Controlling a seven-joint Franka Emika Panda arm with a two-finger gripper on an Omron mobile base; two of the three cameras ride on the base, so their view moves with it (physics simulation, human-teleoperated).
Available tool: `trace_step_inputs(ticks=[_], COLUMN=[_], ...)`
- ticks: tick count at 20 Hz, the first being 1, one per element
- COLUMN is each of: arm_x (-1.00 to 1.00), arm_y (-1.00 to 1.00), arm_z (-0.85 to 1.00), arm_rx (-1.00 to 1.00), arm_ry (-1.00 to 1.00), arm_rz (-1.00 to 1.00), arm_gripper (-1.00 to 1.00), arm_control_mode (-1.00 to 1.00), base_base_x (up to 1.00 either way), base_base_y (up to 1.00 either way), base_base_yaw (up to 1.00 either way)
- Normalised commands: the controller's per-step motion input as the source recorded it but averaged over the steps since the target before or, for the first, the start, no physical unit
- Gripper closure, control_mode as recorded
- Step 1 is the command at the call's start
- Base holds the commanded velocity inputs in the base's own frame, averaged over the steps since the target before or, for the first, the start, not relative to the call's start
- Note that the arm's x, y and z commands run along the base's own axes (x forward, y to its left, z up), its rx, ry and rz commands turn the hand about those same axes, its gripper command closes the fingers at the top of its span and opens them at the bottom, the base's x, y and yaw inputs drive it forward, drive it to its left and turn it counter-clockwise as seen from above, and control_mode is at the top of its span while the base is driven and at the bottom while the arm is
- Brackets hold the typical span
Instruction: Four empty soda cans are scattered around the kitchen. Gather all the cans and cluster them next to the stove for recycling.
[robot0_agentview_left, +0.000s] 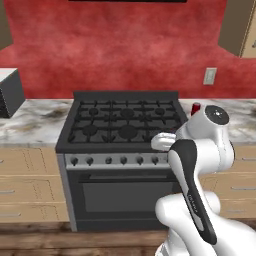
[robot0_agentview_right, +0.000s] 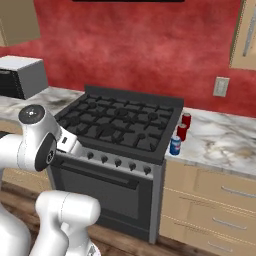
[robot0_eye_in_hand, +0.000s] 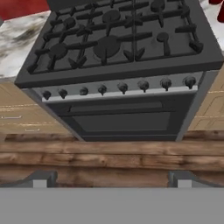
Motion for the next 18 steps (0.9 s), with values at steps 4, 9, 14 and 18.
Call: trace_step_inputs(ticks=[4,9,14,18], arm_x=[0.0,0.0,0.0,0.0], arm_y=[0.0,0.0,0.0,0.0], arm_z=[0.0,0.0,0.0,0.0], arm_rx=[0.0,0.0,0.0,0.0], arm_ry=[0.0,0.0,0.0,0.0], arm_rz=[0.0,0.0,0.0,0.0], arm_gripper=[-1.0,-1.0,-1.0,-1.0], arm_control_mode=[1.0,1.0,1.0,1.0], base_base_x=[-0.06,-0.07,0.0,0.0], base_base_y=[0.57,0.52,0.5,0.49], base_base_yaw=[0.0,0.0,0.0,-0.01])
